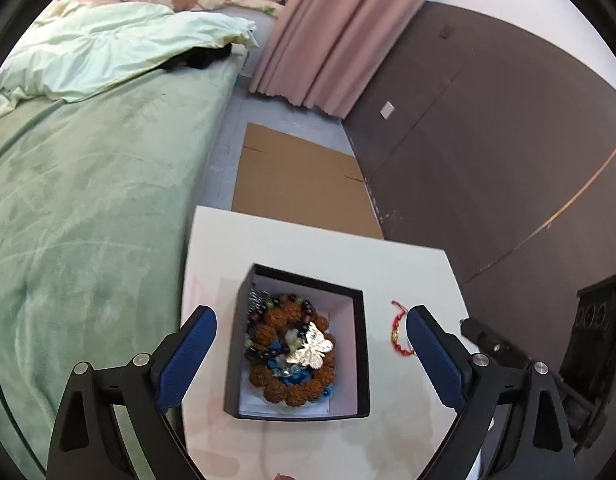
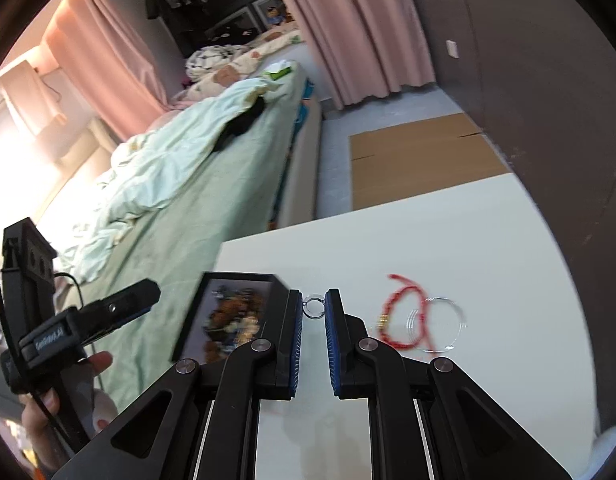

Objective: Organize jewelry
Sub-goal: 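Carry the small silver ring to the black box and open the right gripper, then move the left gripper to the red string bracelet with gold bead and grasp it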

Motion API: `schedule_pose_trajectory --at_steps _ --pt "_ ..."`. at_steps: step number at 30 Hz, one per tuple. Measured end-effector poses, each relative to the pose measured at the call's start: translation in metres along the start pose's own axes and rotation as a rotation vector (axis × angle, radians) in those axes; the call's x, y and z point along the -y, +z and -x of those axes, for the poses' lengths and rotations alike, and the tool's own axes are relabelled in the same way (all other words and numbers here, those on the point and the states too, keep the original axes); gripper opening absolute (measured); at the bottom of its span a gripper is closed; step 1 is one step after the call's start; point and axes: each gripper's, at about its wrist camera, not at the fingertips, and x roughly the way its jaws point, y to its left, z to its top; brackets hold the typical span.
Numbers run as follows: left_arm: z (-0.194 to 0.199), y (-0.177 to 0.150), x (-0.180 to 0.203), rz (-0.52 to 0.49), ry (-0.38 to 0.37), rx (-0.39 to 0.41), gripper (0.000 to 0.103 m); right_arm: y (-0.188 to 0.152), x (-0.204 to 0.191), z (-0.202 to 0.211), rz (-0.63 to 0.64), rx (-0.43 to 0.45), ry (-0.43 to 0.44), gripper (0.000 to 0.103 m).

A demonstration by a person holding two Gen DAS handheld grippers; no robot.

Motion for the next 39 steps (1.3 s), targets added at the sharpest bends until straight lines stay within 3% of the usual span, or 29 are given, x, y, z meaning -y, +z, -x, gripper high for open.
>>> schedule_pose_trajectory --at_steps 5,16,24,26,27,28,39 --pt "0.013 0.009 -0.015 0.030 0.034 0.033 0.096 -0.003 -0.023 -0.015 0.027 -0.021 0.071 0.013" --pt "0.034 0.021 -0.027 0.009 0.060 0.112 0.096 -0.004 -0.050 -0.054 0.032 -0.061 0.144 0.013" --pt "0.041 0.024 -0.031 0.009 0.071 0.141 0.096 0.001 -0.047 -0.079 -0.005 -0.073 0.082 0.014" --pt "0.041 0.023 -0.031 0.008 0.072 0.139 0.096 0.002 -0.040 -0.083 -0.040 -0.106 0.101 0.033" --pt "0.040 0.024 -0.031 0.008 0.071 0.136 0.096 0.002 -0.036 -0.082 -0.058 -0.107 0.110 0.051" --pt "0.040 0.024 -0.031 0.007 0.070 0.134 0.096 0.002 -0.033 -0.078 -0.069 -0.088 0.121 0.056" --pt "0.035 0.017 -0.013 -0.034 0.047 0.125 0.096 0.003 0.005 -0.034 -0.134 -0.053 0.077 0.058"
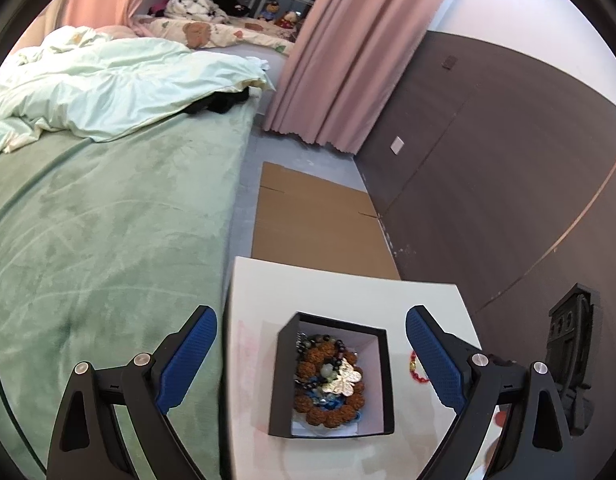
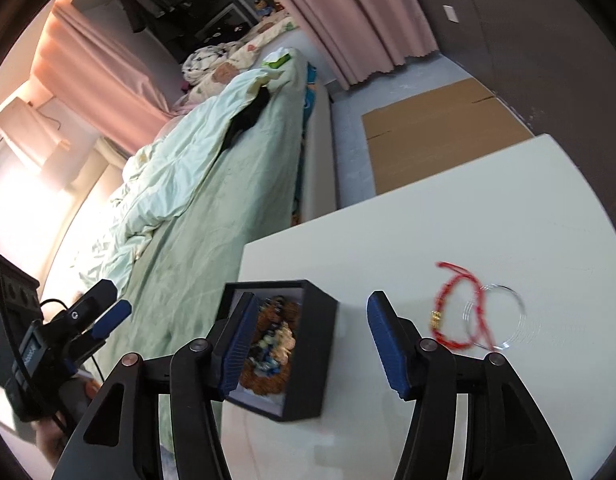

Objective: Organize jewelry
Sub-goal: 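Move the left gripper to the red string bracelet with gold bead and grasp it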

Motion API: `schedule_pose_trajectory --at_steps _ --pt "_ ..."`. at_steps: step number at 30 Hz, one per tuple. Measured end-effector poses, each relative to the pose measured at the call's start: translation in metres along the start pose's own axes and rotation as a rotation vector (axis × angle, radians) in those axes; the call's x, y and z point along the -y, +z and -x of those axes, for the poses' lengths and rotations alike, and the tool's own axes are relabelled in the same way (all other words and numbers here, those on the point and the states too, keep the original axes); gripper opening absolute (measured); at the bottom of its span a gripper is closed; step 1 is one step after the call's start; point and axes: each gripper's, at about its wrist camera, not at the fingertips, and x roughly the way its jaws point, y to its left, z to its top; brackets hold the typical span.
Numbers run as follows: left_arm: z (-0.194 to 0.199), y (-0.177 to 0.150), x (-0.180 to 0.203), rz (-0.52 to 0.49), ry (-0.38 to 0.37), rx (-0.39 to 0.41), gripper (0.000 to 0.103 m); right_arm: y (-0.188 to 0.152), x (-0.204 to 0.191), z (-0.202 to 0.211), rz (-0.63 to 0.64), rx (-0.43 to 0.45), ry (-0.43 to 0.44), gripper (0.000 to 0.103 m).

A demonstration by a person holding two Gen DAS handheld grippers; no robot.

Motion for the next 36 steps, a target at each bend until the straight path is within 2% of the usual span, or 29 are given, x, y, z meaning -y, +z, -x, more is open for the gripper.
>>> schedule_pose_trajectory --at_steps 7,17,24,26,28,36 --pt "-0.008 -0.010 0.032 -0.086 -0.014 -0.017 0.096 -0.001 0.025 0.027 -0.013 -0.009 -0.060 0.058" --pt "-0.032 -0.031 0.090 -0.234 -0.089 -0.086 0.094 -0.003 0.078 0.054 -0.066 -0.050 -0.137 0.058" --pt "-0.059 -0.044 0.119 -0.269 -0.131 -0.163 0.073 0.001 0.109 0.076 -0.123 -0.036 -0.162 0.058" --pt "-0.068 -0.048 0.128 -0.286 -0.119 -0.183 0.065 0.003 0.115 0.080 -0.135 -0.029 -0.171 0.058" --pt "-0.077 -0.052 0.136 -0.293 -0.097 -0.206 0.051 0.005 0.120 0.084 -0.150 -0.021 -0.179 0.058" --pt "-0.119 -0.073 0.164 -0.358 -0.040 -0.283 0.050 0.014 0.137 0.096 -0.184 0.000 -0.178 0.058"
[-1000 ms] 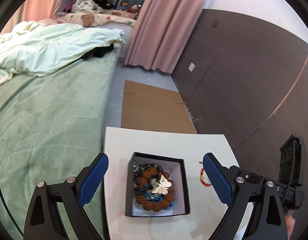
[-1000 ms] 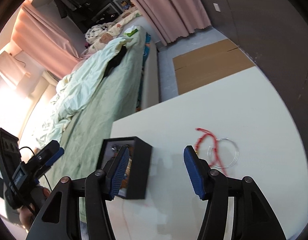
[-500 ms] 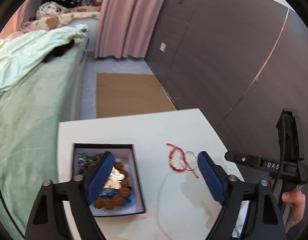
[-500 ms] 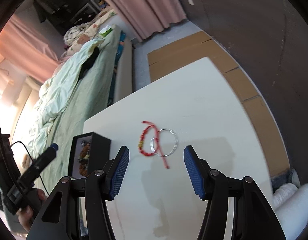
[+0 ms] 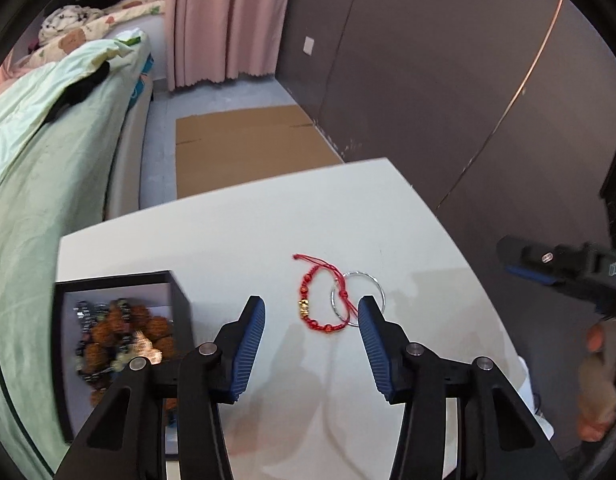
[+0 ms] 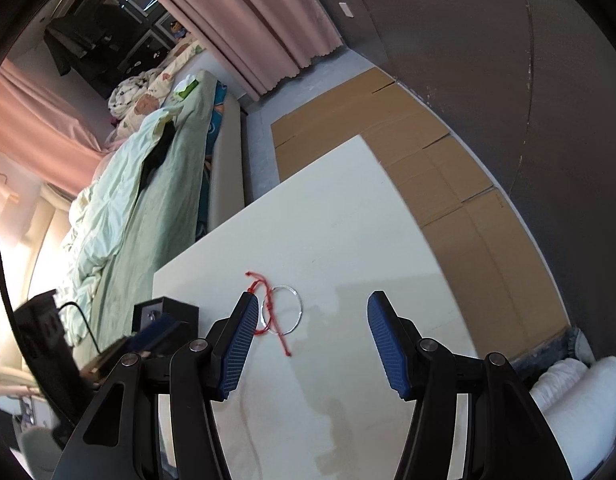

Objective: Organize jewelry
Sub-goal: 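Move the left gripper to the red string bracelet with gold bead and grasp it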

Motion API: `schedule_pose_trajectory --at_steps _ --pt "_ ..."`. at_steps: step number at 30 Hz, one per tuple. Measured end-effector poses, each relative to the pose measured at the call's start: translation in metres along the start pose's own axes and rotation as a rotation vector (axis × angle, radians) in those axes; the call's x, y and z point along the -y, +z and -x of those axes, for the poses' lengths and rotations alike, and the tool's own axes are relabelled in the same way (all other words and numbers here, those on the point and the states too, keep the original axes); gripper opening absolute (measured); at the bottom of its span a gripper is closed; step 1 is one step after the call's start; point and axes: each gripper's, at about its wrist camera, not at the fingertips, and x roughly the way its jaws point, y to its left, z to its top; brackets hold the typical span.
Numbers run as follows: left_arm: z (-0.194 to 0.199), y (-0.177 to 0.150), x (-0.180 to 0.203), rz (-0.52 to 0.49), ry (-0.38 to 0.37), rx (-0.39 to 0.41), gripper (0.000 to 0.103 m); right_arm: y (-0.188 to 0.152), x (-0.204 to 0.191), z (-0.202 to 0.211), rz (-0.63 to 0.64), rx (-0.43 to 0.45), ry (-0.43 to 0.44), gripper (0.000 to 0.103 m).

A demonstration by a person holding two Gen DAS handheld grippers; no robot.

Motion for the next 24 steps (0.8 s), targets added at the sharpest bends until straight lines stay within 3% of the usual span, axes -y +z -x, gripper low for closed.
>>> schedule_pose_trajectory --at_steps 16,20,23,24 --pt "-0.077 0.000 0.015 -0.032 0.091 -0.130 0.050 0.016 0.021 0.006 -0.008 0.008 -0.058 0.058" --pt "-0.078 0.001 0.018 -0.054 0.109 -0.112 0.049 0.018 0.023 0.005 -0.010 0.009 -0.061 0.058" --pt "-0.076 0.001 0.015 -0.057 0.141 -0.093 0.023 0.017 0.023 0.005 -0.009 0.009 -0.060 0.058" --pt "-0.075 0.001 0.011 -0.048 0.137 -0.092 0.010 0.017 0.023 0.004 -0.006 0.007 -0.062 0.058"
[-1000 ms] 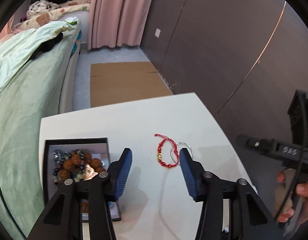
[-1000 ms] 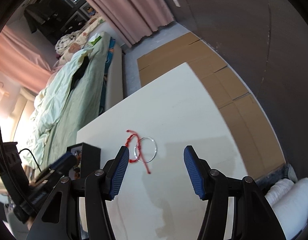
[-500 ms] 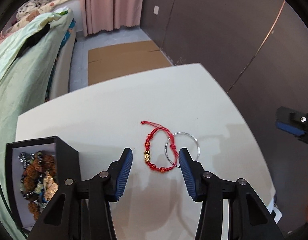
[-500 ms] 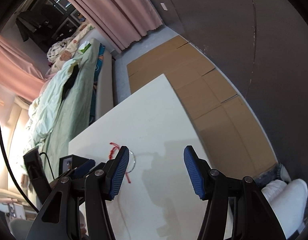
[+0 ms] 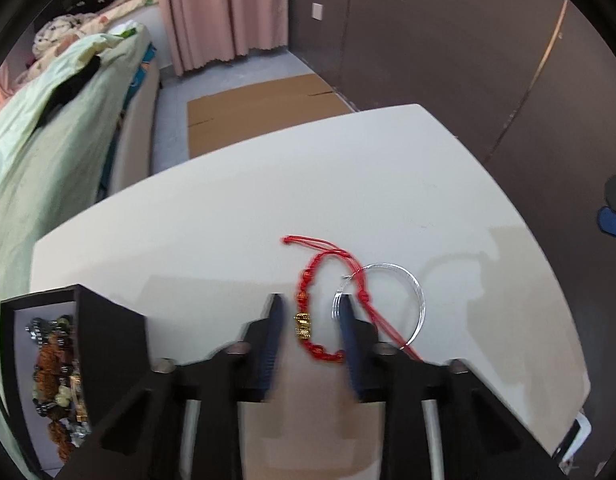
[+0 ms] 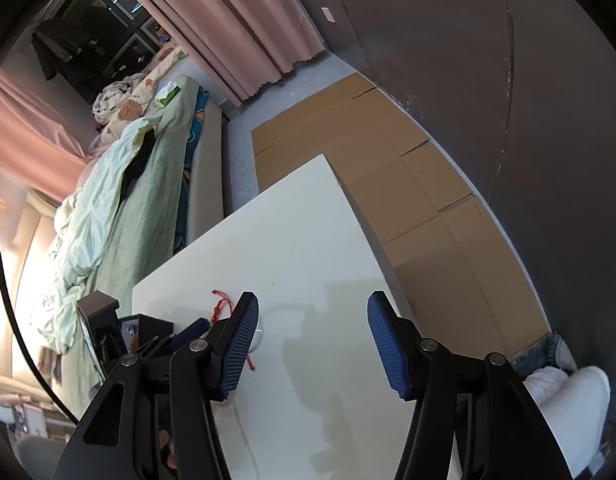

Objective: Organize jewelry
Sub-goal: 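Move the left gripper to the red string bracelet with gold bead and grasp it, then lift the red string bracelet with the left gripper while the right grasps the silver hoop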

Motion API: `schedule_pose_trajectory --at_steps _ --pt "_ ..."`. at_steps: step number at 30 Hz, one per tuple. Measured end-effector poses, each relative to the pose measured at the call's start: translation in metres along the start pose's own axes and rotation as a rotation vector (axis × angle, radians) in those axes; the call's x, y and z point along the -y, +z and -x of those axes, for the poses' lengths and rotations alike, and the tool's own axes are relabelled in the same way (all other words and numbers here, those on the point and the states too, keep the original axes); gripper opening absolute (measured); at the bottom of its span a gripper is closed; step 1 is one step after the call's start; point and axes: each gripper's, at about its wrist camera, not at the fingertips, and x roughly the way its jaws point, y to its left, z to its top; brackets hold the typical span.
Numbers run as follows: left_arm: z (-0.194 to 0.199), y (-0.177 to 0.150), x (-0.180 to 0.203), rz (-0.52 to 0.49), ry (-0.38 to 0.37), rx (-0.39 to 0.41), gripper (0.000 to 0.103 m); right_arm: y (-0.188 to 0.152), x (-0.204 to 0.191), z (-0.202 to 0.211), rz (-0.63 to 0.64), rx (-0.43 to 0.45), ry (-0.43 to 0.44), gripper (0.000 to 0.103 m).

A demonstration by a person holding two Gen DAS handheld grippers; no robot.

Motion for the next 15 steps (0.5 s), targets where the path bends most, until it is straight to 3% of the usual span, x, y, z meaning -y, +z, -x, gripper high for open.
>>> schedule_pose_trajectory --at_steps 3,15 --pt "0.001 0.001 -0.010 0.027 -0.054 -0.010 0.007 -0.002 -0.004 -0.001 0.011 -0.001 -0.007 0.058" --pt "0.041 0.007 -0.028 0.097 -0.153 0.073 0.007 -0.012 -0.030 -0.027 0.106 -0.067 -0.020 0.058"
